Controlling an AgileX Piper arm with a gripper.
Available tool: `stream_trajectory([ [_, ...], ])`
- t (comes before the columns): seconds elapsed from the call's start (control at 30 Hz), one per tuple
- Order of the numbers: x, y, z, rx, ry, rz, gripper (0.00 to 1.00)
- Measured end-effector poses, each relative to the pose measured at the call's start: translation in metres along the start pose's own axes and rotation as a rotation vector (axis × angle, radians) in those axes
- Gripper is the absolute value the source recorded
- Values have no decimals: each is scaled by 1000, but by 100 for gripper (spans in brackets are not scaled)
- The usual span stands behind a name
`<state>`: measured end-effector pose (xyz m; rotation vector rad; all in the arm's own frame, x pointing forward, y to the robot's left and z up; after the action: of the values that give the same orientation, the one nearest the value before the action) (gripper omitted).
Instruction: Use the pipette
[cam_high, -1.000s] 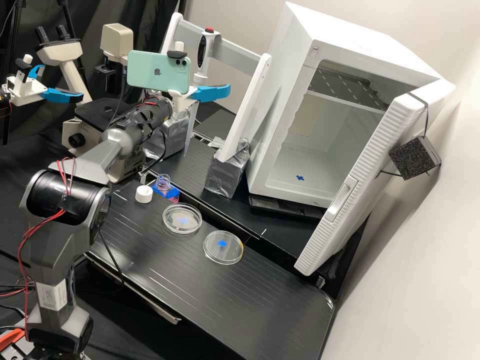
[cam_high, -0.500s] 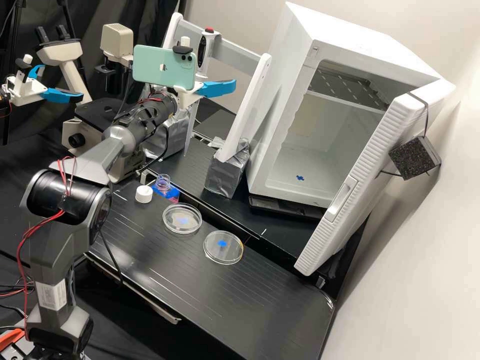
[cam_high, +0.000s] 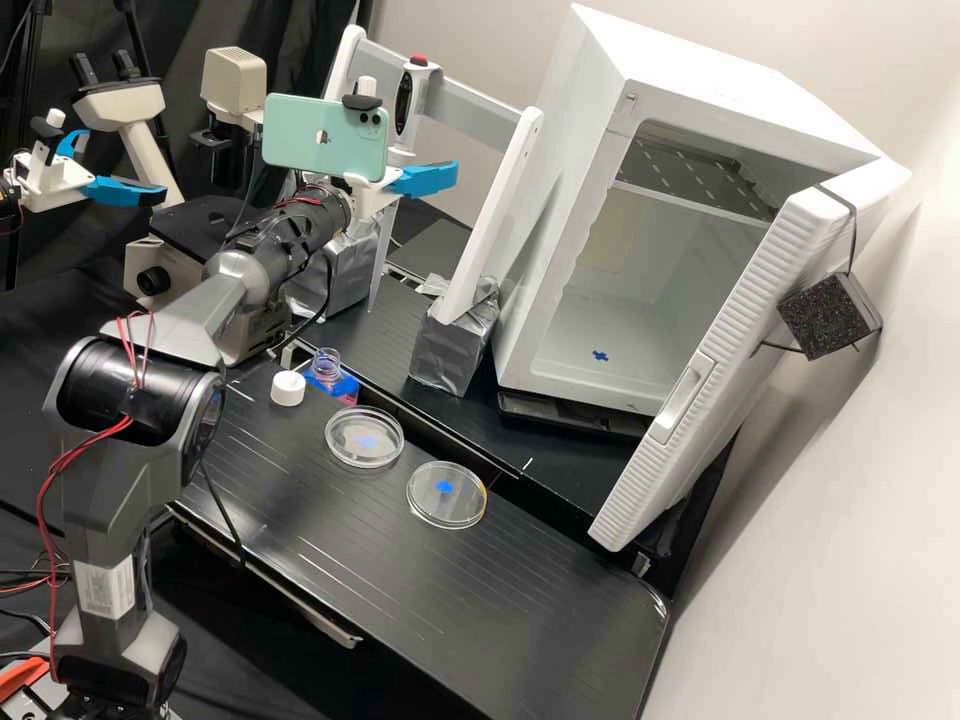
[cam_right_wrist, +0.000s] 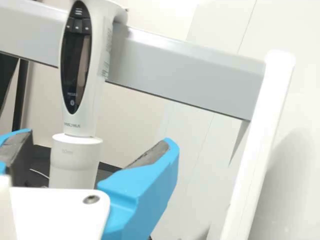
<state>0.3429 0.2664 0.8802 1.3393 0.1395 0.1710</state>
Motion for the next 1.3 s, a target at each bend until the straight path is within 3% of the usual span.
stream_trajectory([
  [0.57,-1,-1,-2,-8,4,-5,0],
  [0.77,-1,-2,-2,10,-3,-7,0],
  [1.3,-2,-4,-5,11,3,-16,0],
])
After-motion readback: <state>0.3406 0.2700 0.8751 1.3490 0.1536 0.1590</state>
